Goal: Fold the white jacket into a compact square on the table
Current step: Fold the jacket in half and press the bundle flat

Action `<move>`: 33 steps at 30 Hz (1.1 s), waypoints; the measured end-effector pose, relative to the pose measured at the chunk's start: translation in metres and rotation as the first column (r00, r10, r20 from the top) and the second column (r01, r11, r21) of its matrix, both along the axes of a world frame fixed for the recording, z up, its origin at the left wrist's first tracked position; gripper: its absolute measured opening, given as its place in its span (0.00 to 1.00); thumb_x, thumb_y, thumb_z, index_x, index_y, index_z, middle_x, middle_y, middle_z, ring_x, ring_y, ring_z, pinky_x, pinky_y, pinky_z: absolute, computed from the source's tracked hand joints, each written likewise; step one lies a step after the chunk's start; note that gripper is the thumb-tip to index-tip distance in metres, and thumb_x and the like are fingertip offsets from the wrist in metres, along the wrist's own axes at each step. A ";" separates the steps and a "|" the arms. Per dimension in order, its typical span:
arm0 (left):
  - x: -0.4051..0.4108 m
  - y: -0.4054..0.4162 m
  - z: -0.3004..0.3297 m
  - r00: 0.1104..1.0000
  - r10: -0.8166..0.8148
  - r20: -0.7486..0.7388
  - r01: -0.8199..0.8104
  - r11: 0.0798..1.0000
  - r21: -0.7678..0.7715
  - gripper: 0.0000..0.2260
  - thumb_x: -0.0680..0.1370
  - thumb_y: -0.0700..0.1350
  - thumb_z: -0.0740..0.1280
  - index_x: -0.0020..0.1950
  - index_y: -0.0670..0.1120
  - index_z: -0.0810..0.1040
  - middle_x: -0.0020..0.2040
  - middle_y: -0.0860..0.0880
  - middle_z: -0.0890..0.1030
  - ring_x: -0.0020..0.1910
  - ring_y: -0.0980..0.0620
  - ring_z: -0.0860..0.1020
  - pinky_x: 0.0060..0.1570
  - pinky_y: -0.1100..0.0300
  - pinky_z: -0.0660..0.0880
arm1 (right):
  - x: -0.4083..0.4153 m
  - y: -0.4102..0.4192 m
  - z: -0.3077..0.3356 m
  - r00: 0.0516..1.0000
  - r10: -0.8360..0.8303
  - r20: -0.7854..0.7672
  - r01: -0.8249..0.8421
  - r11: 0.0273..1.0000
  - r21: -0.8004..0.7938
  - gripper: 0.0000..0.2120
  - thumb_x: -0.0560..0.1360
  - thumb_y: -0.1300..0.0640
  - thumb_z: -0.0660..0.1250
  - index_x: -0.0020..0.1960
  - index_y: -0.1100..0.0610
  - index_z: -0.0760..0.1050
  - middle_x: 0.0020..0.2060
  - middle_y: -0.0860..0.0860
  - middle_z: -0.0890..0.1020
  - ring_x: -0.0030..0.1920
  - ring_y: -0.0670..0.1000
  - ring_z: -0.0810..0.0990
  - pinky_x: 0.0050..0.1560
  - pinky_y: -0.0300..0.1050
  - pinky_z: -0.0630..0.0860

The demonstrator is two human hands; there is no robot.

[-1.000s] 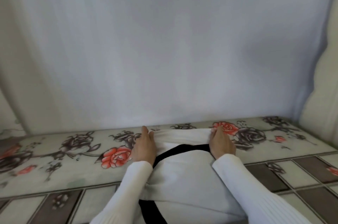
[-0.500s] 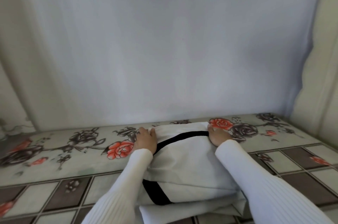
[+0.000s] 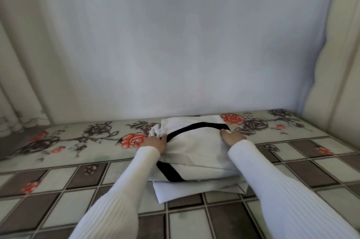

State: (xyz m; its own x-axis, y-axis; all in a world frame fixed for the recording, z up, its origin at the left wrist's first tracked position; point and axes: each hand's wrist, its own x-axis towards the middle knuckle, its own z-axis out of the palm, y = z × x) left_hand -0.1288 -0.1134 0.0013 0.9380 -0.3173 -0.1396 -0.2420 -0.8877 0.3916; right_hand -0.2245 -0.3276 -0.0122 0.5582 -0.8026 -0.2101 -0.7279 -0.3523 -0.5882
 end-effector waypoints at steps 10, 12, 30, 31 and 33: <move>-0.012 0.010 -0.007 0.976 0.165 0.144 -0.154 0.985 -0.079 0.25 0.81 0.57 0.53 0.65 0.38 0.70 0.64 0.39 0.75 0.64 0.41 0.73 0.61 0.52 0.68 | -0.012 0.005 -0.010 0.998 -0.006 0.061 0.019 0.974 -0.226 0.26 0.81 0.47 0.49 0.65 0.66 0.70 0.64 0.63 0.75 0.64 0.61 0.74 0.62 0.51 0.69; -0.016 0.012 -0.022 0.979 0.172 0.112 -0.162 0.982 -0.095 0.25 0.80 0.58 0.52 0.66 0.40 0.68 0.65 0.40 0.75 0.64 0.42 0.74 0.60 0.53 0.69 | -0.015 0.010 -0.020 0.998 -0.012 0.069 0.028 0.970 -0.241 0.26 0.81 0.47 0.46 0.64 0.65 0.70 0.63 0.62 0.75 0.63 0.61 0.74 0.62 0.51 0.69; -0.029 -0.006 -0.006 0.854 -0.143 0.501 0.177 0.984 -0.022 0.24 0.81 0.54 0.51 0.75 0.46 0.57 0.77 0.45 0.55 0.77 0.46 0.53 0.75 0.51 0.51 | -0.017 0.032 0.005 0.940 0.338 0.045 -0.249 0.772 -0.585 0.22 0.81 0.51 0.50 0.74 0.56 0.58 0.75 0.54 0.59 0.74 0.56 0.60 0.70 0.54 0.60; -0.032 -0.009 -0.011 0.848 -0.201 0.490 0.225 0.974 0.010 0.24 0.82 0.54 0.50 0.76 0.47 0.54 0.78 0.46 0.51 0.78 0.47 0.49 0.76 0.52 0.47 | -0.017 0.036 -0.003 0.928 0.373 0.008 -0.301 0.762 -0.573 0.24 0.81 0.49 0.49 0.75 0.55 0.55 0.76 0.53 0.56 0.76 0.55 0.57 0.72 0.55 0.57; -0.036 -0.009 -0.029 0.863 -0.242 0.445 0.256 0.966 0.030 0.26 0.82 0.55 0.48 0.78 0.49 0.48 0.79 0.50 0.46 0.78 0.50 0.44 0.76 0.52 0.44 | -0.021 0.040 -0.021 0.916 0.399 -0.048 -0.360 0.763 -0.537 0.26 0.81 0.46 0.45 0.77 0.52 0.48 0.78 0.52 0.50 0.78 0.53 0.50 0.75 0.55 0.50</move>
